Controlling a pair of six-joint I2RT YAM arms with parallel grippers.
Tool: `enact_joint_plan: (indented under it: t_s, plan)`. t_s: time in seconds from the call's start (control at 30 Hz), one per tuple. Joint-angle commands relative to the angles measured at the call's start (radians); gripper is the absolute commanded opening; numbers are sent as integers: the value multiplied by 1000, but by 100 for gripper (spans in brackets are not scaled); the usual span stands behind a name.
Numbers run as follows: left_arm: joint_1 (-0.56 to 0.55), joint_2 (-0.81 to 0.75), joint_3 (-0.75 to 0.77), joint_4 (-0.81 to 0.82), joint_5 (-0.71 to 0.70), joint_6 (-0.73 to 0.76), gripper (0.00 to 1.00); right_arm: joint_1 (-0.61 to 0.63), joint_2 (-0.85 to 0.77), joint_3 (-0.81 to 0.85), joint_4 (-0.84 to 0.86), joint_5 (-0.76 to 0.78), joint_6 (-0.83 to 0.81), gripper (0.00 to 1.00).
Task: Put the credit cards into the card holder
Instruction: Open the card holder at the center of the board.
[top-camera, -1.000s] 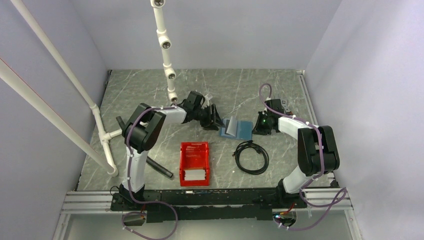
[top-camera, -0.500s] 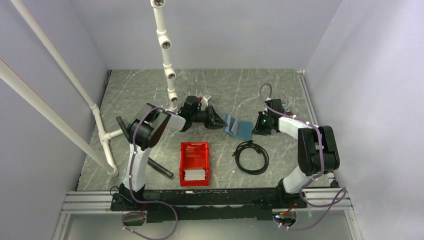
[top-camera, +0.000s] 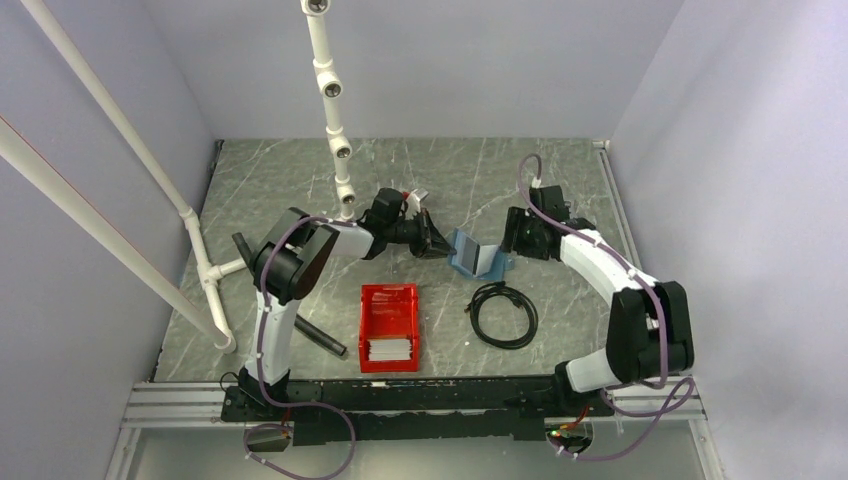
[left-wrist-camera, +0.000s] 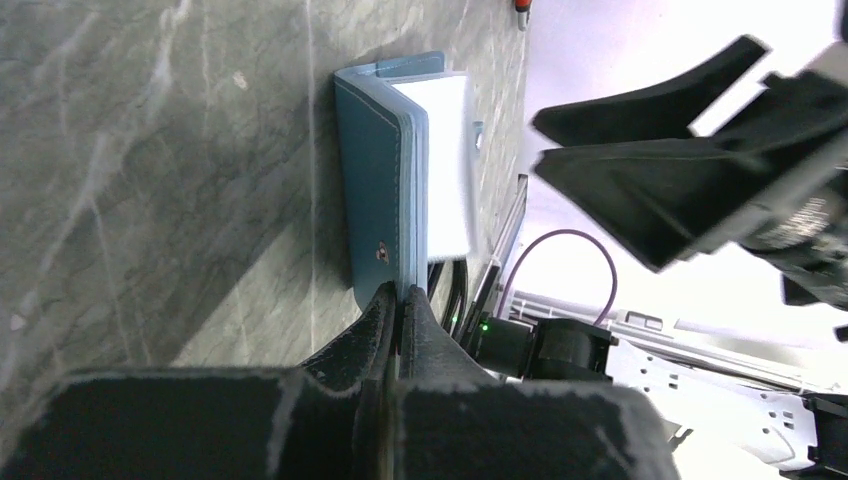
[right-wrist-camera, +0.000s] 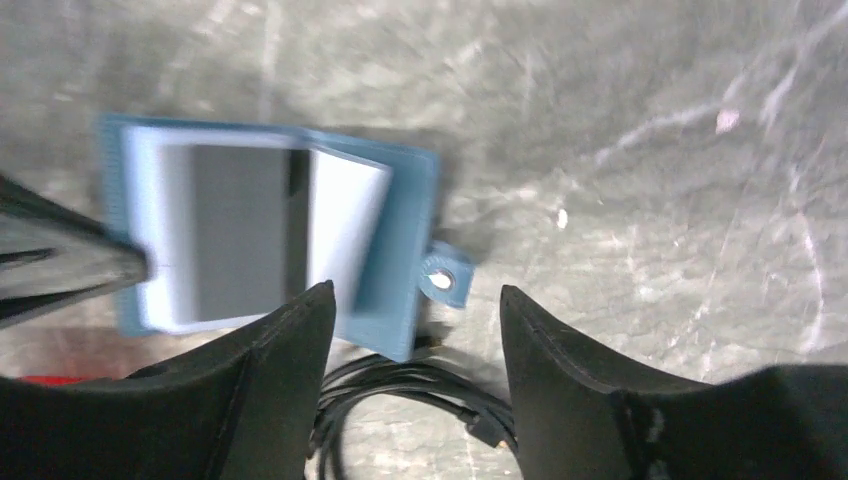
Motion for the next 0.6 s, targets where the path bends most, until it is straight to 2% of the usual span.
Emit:
enact_joint_plan:
  t_s: [0.0, 0.17, 0.27, 0.37, 0.57]
  plan:
    - [-26, -84, 69, -96, -13, 91, 0, 53, -77, 87, -26, -2, -29, 66]
    - [-68, -133, 149, -337, -125, 239, 0, 54, -71, 65, 75, -253, 0, 73]
    - [-76, -144, 156, -360, -144, 242, 0, 54, -35, 39, 149, -366, 34, 73]
    - [-82, -148, 163, -376, -154, 244, 0, 54, -10, 2, 223, -413, 61, 73]
    - [-89, -139, 196, -454, -194, 253, 0, 54, 42, -23, 240, -394, 59, 68]
